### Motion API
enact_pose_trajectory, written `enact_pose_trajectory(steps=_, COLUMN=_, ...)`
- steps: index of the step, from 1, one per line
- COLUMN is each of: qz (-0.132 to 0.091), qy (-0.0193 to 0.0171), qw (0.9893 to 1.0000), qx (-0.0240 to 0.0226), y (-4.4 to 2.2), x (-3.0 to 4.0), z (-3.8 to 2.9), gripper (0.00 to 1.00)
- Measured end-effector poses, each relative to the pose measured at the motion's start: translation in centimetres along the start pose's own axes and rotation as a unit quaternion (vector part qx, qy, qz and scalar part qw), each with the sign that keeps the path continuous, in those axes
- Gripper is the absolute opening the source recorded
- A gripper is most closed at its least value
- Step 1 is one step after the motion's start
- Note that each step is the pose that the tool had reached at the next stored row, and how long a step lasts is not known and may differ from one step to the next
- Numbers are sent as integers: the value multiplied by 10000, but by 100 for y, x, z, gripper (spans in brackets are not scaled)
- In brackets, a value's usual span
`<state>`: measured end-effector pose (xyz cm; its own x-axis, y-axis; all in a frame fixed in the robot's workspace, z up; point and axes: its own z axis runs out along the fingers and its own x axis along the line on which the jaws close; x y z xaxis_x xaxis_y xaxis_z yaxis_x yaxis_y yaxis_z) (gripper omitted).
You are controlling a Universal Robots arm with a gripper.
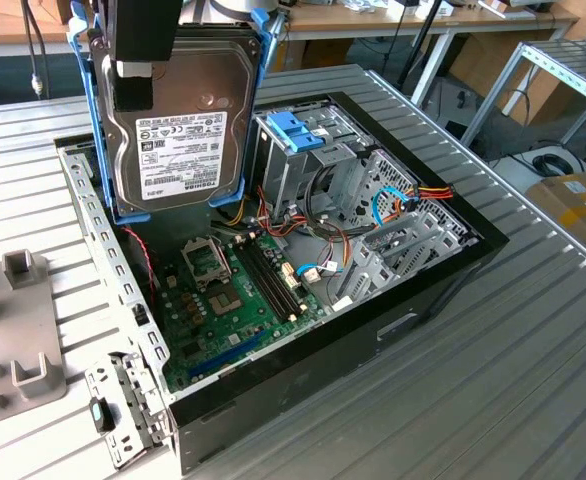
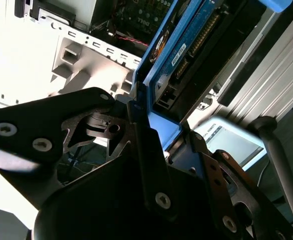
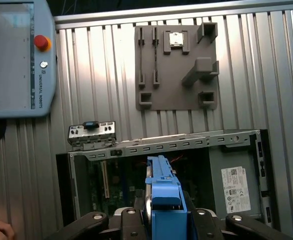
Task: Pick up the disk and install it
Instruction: 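Pick up the disk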
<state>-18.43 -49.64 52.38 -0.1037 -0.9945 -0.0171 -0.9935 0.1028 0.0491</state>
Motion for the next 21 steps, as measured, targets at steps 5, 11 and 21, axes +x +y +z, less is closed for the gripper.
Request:
enact_pose_trajectory(steps=5, qz=0, qy=1, qw=10000, qx=0, y=-38, x=-4, z=3, gripper=37)
enact_pose_trajectory(steps=11, qz=0, qy=2, qw=10000, qx=0, y=-78, x=-8, z=6, gripper=37)
enact_pose_trajectory(steps=21, qz=0, qy=4, qw=10000, qx=1, y=-154, x=-15, z=11, gripper=37)
